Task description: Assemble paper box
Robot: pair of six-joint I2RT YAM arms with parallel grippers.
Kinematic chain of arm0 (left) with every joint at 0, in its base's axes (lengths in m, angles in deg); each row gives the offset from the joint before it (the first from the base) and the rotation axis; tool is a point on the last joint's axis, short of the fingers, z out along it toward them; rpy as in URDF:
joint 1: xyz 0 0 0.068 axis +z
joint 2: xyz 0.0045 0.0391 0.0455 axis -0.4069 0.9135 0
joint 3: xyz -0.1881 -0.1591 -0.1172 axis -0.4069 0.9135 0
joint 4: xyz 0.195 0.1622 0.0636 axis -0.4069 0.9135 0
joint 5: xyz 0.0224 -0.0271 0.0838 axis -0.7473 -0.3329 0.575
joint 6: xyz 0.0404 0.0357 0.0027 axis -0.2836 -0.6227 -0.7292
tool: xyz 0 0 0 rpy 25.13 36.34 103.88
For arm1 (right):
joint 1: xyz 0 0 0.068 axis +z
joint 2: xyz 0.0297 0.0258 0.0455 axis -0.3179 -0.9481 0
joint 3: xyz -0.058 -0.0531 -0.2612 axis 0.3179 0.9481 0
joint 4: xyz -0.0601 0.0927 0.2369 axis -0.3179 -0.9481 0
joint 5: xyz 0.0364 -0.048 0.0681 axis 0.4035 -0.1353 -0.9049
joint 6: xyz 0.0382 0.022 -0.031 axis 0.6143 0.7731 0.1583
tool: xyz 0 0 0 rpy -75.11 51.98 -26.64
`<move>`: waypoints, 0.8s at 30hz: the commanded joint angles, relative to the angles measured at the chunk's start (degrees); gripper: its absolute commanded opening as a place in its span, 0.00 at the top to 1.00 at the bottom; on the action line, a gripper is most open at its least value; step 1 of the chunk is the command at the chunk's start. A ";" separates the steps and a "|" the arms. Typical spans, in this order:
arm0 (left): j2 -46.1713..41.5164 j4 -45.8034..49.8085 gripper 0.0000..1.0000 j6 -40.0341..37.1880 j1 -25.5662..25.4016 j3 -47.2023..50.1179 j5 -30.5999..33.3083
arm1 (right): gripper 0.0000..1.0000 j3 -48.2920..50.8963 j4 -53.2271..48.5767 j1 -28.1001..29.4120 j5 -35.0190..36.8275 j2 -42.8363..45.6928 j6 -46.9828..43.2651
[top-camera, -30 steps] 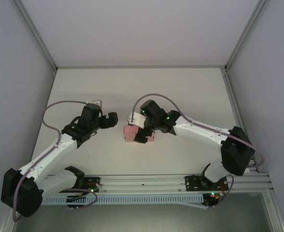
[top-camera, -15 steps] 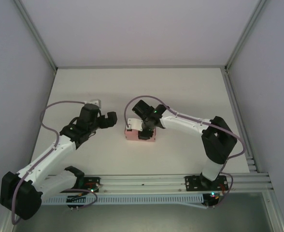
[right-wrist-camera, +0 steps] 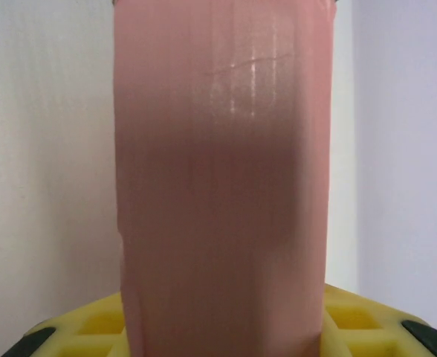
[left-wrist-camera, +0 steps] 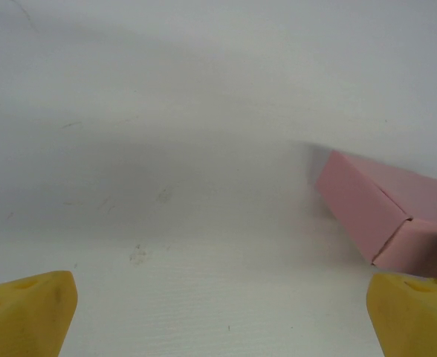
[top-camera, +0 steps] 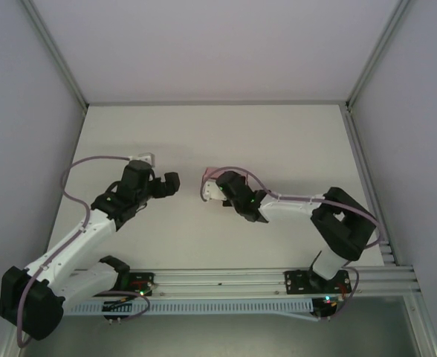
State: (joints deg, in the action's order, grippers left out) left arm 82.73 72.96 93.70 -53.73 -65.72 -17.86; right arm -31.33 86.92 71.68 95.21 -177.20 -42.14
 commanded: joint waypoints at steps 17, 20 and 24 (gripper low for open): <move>0.74 -0.79 0.00 -2.30 1.06 0.13 4.15 | 0.00 -2.43 -28.60 -4.44 -21.26 21.75 18.29; 1.10 -2.55 0.00 -2.80 1.78 0.42 8.57 | 0.00 0.90 -20.97 -11.56 -16.52 27.02 31.32; 1.25 -14.69 0.00 -7.50 4.77 5.55 15.83 | 0.00 9.54 -9.79 -27.64 -12.16 32.63 49.90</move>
State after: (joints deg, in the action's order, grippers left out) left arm 83.56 67.08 90.42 -51.15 -63.43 -9.86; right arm -27.18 70.55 51.75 79.98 -146.56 -9.32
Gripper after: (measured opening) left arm 0.997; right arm 0.997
